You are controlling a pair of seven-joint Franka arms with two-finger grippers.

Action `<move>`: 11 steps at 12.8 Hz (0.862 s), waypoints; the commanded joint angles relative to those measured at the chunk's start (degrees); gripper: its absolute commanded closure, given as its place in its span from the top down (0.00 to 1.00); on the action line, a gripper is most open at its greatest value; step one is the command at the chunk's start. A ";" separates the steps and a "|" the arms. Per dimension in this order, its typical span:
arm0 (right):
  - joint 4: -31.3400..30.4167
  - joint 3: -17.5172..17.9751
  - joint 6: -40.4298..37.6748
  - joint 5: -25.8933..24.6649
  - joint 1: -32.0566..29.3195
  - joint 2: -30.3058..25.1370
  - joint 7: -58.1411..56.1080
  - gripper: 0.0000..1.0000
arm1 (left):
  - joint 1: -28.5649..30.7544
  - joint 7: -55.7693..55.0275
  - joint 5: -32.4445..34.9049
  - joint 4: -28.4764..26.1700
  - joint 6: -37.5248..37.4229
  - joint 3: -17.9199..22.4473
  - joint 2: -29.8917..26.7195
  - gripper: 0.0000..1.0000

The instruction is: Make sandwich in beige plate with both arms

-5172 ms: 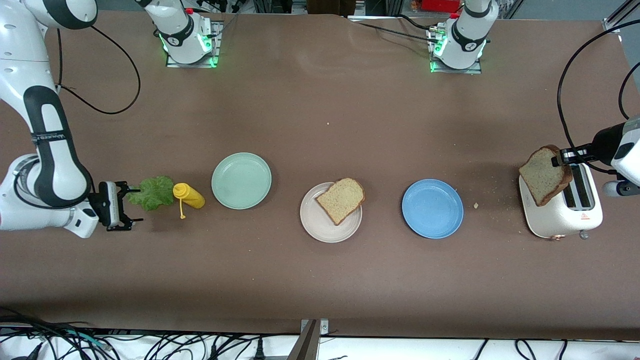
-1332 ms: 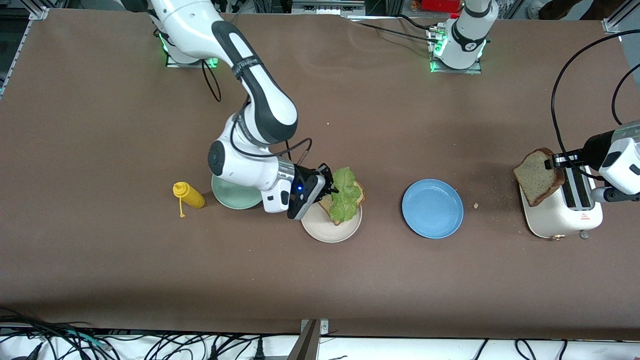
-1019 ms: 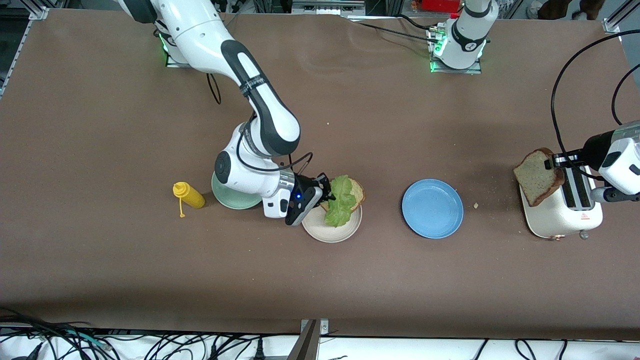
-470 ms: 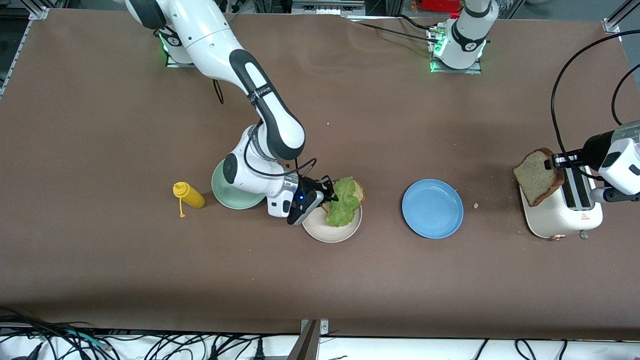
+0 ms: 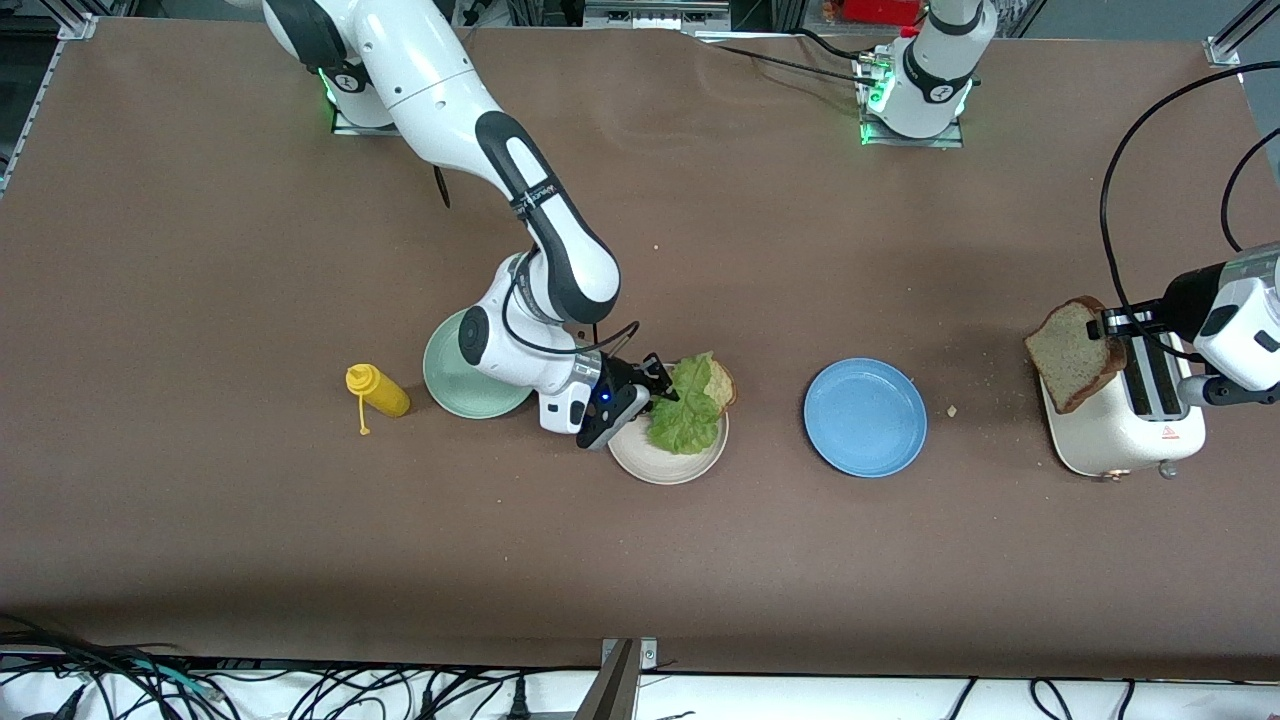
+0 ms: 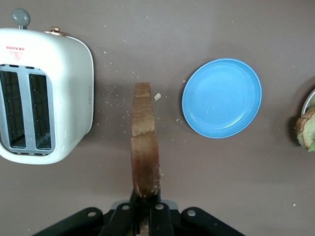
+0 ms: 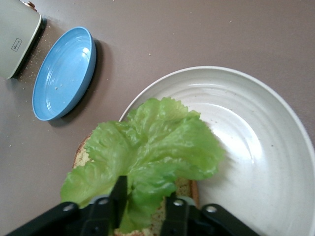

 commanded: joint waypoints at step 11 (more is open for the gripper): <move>-20.01 -3.18 -2.91 -19.83 -9.25 -17.39 -2.78 1.00 | -11.10 -21.89 -18.28 1.77 3.34 -0.20 2.84 0.00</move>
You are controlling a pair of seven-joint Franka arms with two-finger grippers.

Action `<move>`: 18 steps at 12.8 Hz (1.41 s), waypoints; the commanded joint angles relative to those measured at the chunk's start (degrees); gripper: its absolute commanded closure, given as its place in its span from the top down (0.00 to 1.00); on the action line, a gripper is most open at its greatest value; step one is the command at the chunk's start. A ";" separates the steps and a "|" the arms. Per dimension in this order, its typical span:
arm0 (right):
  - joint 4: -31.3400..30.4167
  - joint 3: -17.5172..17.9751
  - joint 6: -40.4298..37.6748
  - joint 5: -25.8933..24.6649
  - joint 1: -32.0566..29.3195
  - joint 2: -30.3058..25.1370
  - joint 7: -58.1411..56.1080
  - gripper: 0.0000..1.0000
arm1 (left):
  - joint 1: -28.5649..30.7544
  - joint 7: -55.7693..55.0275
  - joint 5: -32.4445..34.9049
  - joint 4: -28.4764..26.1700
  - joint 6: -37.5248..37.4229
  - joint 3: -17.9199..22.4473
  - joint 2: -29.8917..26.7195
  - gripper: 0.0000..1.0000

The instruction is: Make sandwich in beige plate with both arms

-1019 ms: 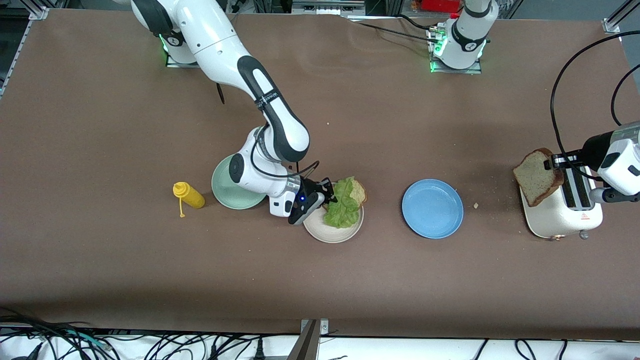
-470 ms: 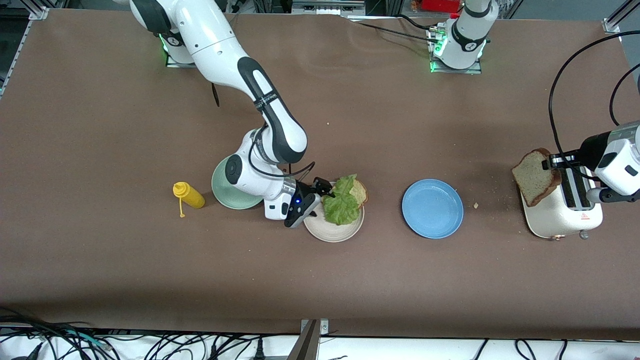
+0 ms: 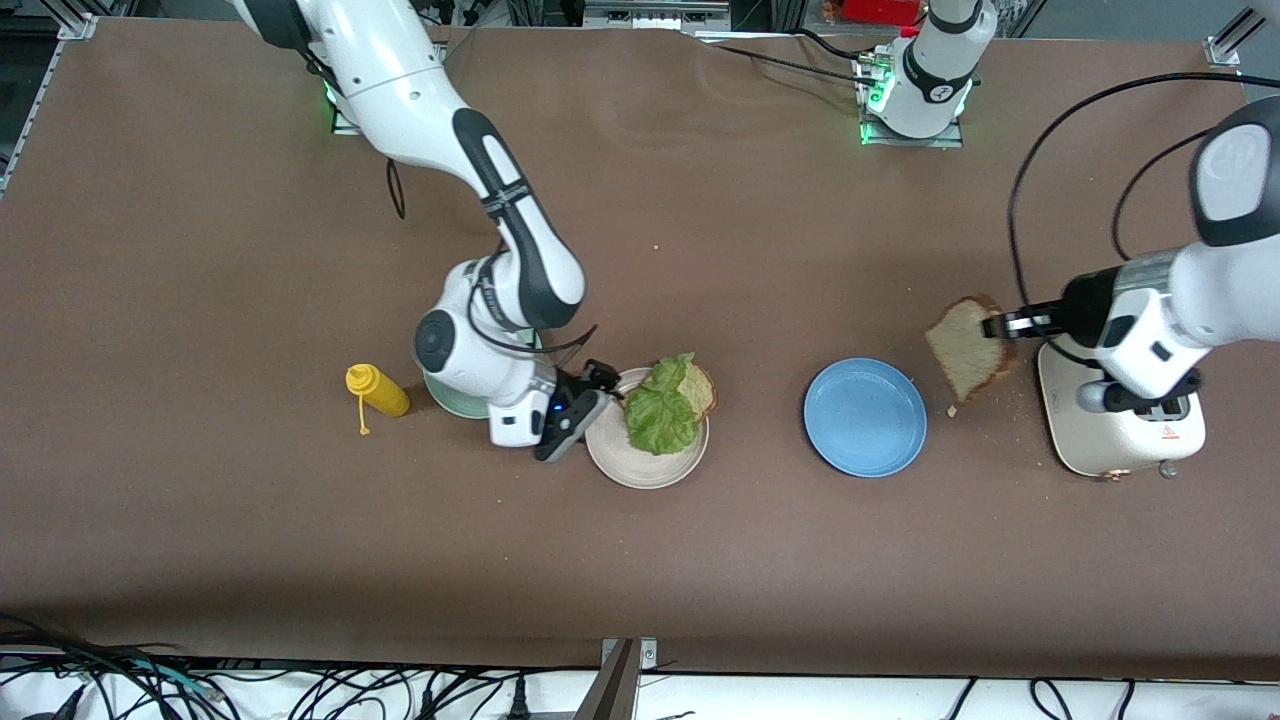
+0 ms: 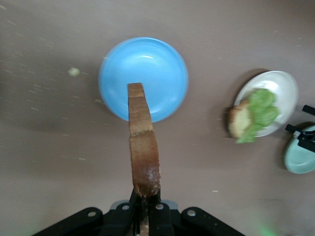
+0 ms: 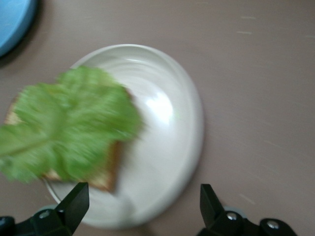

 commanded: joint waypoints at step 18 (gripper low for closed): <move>-0.20 2.60 -49.24 -48.47 -23.73 -38.80 41.18 1.00 | -25.74 -19.25 -25.65 -2.29 46.01 0.39 16.36 0.00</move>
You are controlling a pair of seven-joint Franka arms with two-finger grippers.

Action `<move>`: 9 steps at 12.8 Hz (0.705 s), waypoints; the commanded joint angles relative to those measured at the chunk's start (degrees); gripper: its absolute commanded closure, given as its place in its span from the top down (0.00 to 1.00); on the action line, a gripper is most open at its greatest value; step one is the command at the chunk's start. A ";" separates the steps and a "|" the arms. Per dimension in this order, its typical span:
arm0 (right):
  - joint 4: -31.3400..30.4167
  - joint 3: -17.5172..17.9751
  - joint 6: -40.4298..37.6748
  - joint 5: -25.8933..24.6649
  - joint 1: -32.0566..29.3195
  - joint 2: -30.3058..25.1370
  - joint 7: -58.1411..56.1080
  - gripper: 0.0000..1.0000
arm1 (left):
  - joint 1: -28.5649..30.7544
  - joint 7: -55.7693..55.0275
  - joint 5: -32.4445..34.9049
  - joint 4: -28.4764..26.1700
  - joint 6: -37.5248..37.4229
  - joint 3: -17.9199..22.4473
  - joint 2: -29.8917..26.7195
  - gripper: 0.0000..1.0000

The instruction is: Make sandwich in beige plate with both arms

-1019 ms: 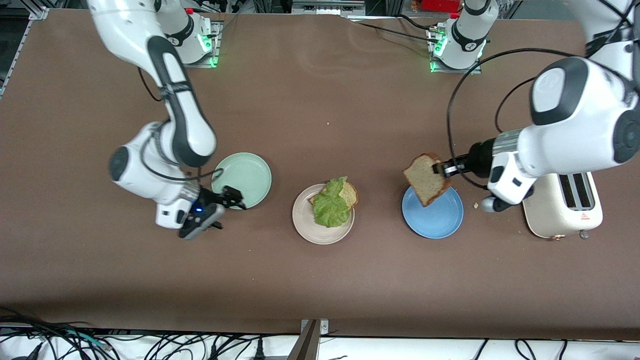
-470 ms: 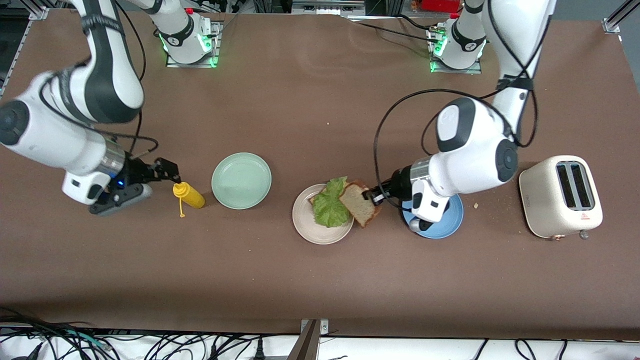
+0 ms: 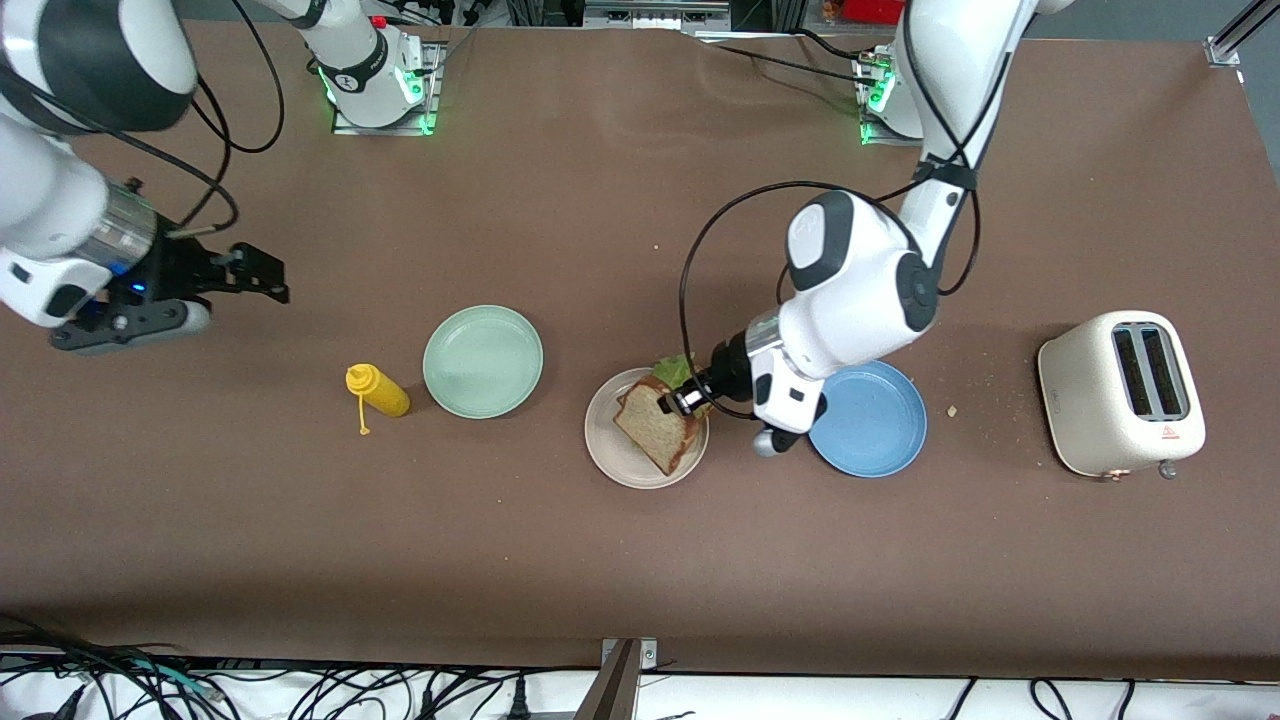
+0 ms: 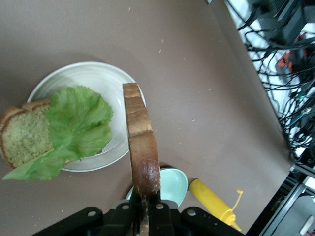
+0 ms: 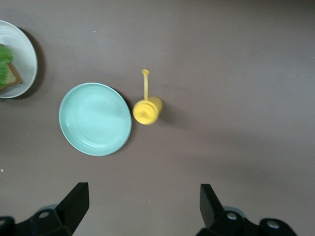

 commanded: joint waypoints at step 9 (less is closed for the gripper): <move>7.27 12.25 -8.01 -10.26 -10.23 -3.21 6.72 1.00 | -2.76 5.42 -1.72 -5.19 7.56 0.28 1.42 0.00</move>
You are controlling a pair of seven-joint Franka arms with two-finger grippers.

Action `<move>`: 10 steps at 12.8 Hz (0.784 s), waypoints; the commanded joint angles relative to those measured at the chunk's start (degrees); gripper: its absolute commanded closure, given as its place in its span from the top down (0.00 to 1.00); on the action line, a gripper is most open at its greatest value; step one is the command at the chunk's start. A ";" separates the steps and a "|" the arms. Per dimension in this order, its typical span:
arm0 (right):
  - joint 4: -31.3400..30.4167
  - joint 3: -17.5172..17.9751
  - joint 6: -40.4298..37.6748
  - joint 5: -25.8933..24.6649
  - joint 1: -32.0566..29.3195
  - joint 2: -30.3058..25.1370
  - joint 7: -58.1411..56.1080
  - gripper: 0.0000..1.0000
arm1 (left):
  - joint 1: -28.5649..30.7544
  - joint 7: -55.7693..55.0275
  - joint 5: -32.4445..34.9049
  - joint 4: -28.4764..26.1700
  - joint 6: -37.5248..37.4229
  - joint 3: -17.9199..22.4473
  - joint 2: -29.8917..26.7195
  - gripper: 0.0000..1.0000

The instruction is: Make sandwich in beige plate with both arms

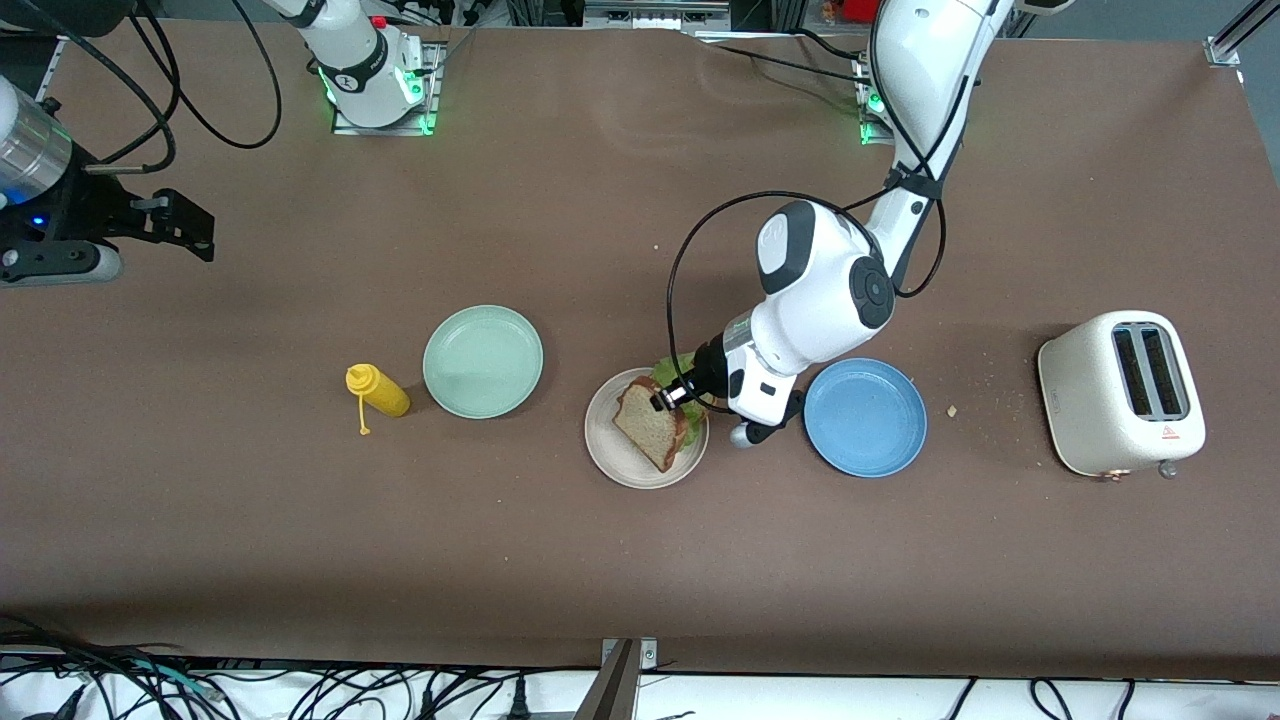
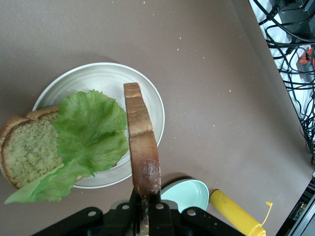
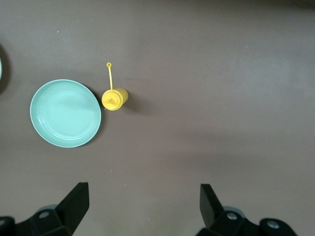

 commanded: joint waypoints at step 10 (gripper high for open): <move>2.61 -2.54 -2.77 0.92 -0.48 0.35 1.16 1.00 | -1.56 4.40 -1.02 -5.45 -1.27 0.57 0.12 0.99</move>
